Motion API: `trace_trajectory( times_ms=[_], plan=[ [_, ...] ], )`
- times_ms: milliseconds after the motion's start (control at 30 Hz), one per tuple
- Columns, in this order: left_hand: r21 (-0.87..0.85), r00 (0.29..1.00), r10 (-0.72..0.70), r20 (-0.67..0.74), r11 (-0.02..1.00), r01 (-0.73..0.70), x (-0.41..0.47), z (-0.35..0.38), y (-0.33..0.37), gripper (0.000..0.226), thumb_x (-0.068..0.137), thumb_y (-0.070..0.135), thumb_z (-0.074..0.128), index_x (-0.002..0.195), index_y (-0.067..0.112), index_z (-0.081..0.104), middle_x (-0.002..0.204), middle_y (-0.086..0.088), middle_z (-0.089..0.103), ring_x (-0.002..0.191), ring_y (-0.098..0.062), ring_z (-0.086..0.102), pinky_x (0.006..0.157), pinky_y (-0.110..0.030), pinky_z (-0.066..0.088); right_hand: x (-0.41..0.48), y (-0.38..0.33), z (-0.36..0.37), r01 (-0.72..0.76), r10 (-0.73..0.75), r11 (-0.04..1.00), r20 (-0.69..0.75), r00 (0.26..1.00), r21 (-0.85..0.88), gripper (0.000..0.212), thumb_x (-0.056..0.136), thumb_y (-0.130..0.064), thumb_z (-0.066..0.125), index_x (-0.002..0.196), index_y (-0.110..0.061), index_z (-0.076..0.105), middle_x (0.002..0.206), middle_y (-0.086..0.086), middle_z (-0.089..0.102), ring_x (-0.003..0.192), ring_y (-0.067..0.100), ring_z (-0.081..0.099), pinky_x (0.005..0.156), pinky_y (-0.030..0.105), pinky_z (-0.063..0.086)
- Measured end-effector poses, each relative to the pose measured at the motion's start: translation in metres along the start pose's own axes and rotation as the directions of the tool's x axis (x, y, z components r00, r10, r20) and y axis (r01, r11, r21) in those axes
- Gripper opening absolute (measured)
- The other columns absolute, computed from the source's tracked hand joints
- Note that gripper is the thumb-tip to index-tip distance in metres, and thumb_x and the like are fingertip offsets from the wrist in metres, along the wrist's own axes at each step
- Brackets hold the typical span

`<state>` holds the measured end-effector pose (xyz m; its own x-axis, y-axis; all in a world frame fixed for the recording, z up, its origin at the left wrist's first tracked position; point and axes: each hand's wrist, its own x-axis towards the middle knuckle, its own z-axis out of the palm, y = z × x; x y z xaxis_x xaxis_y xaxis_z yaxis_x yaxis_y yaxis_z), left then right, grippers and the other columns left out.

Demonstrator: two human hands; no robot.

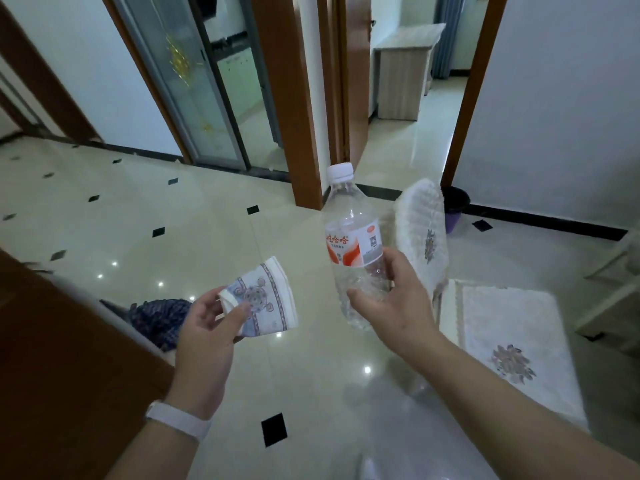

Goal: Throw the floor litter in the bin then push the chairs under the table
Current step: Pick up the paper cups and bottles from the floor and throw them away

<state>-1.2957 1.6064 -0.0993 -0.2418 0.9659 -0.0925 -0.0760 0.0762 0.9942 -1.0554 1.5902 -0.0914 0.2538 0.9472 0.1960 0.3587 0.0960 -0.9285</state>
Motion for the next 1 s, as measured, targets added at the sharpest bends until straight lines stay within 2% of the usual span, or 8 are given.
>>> trace_trajectory(
  times_ms=[100,200,400,567,733,833,933,1000],
  plan=[
    [-0.004,0.999,0.034,0.037,0.999,-0.034,0.052,0.03,0.013,0.032,0.09,0.003,0.065,0.118,0.017,0.059,0.113,-0.006,0.07,0.1,-0.024,0.069,0.083,-0.042,0.056,0.058,-0.002,0.001,0.008,-0.008,1.0,-0.006,1.0,0.012,0.049,0.076,-0.018,0.079,0.101,-0.045,0.047,0.097,-0.023,0.057,0.09,-0.013,0.053,0.07,0.0,0.038],
    [-0.015,0.996,0.038,0.085,0.999,-0.037,0.096,0.055,0.02,0.03,0.088,0.003,0.067,0.113,0.02,0.061,0.109,-0.003,0.071,0.098,-0.022,0.07,0.075,-0.035,0.056,0.102,-0.001,0.005,-0.022,0.021,0.999,-0.043,0.999,-0.024,0.052,0.077,-0.022,0.078,0.112,-0.042,0.045,0.102,-0.022,0.057,0.092,-0.016,0.051,0.07,-0.001,0.039],
    [-0.016,0.986,0.022,0.164,1.0,-0.02,0.205,0.092,0.011,0.029,0.087,0.004,0.068,0.11,0.021,0.062,0.103,0.002,0.073,0.092,-0.019,0.071,0.071,-0.032,0.056,0.19,0.024,0.033,-0.087,0.075,0.991,-0.115,0.99,-0.105,0.062,0.077,-0.028,0.08,0.128,-0.03,0.045,0.112,-0.016,0.056,0.101,-0.003,0.053,0.079,0.009,0.042],
    [-0.029,0.97,-0.025,0.243,0.999,0.033,0.315,0.116,0.001,0.031,0.088,0.005,0.069,0.115,0.018,0.061,0.108,-0.001,0.073,0.092,-0.02,0.072,0.07,-0.033,0.055,0.269,0.036,0.069,-0.151,0.117,0.977,-0.214,0.97,-0.151,0.057,0.077,-0.031,0.08,0.122,-0.036,0.045,0.112,-0.015,0.056,0.103,0.003,0.055,0.086,0.021,0.048],
    [-0.025,0.926,-0.013,0.378,0.999,0.024,0.428,0.139,0.022,0.029,0.089,0.009,0.068,0.115,0.02,0.061,0.108,0.001,0.073,0.093,-0.017,0.072,0.069,-0.029,0.057,0.349,0.02,0.104,-0.192,0.144,0.971,-0.294,0.945,-0.143,0.054,0.077,-0.028,0.081,0.113,-0.043,0.042,0.109,-0.021,0.055,0.104,0.002,0.056,0.085,0.018,0.047],
    [-0.028,0.888,-0.001,0.46,0.999,0.016,0.485,0.159,0.036,0.029,0.089,0.011,0.069,0.115,0.021,0.061,0.108,0.002,0.073,0.093,-0.016,0.072,0.069,-0.025,0.057,0.391,0.015,0.117,-0.223,0.152,0.962,-0.366,0.918,-0.16,0.062,0.077,-0.029,0.08,0.125,-0.036,0.042,0.115,-0.015,0.055,0.107,0.006,0.055,0.089,0.025,0.049],
    [-0.027,0.856,-0.023,0.517,0.999,0.044,0.524,0.18,0.039,0.034,0.088,0.013,0.071,0.12,0.019,0.06,0.11,0.001,0.072,0.097,-0.018,0.072,0.075,-0.032,0.058,0.418,0.023,0.126,-0.258,0.166,0.949,-0.409,0.897,-0.182,0.066,0.077,-0.034,0.08,0.131,-0.029,0.043,0.118,-0.014,0.055,0.108,0.005,0.054,0.089,0.024,0.046],
    [-0.022,0.827,-0.041,0.561,0.998,0.064,0.542,0.196,0.04,0.036,0.088,0.014,0.07,0.122,0.018,0.059,0.111,0.0,0.072,0.099,-0.019,0.071,0.08,-0.037,0.057,0.432,0.028,0.127,-0.277,0.167,0.94,-0.438,0.883,-0.2,0.06,0.076,-0.033,0.08,0.124,-0.034,0.043,0.115,-0.016,0.055,0.107,0.002,0.053,0.087,0.021,0.044]
  ],
)
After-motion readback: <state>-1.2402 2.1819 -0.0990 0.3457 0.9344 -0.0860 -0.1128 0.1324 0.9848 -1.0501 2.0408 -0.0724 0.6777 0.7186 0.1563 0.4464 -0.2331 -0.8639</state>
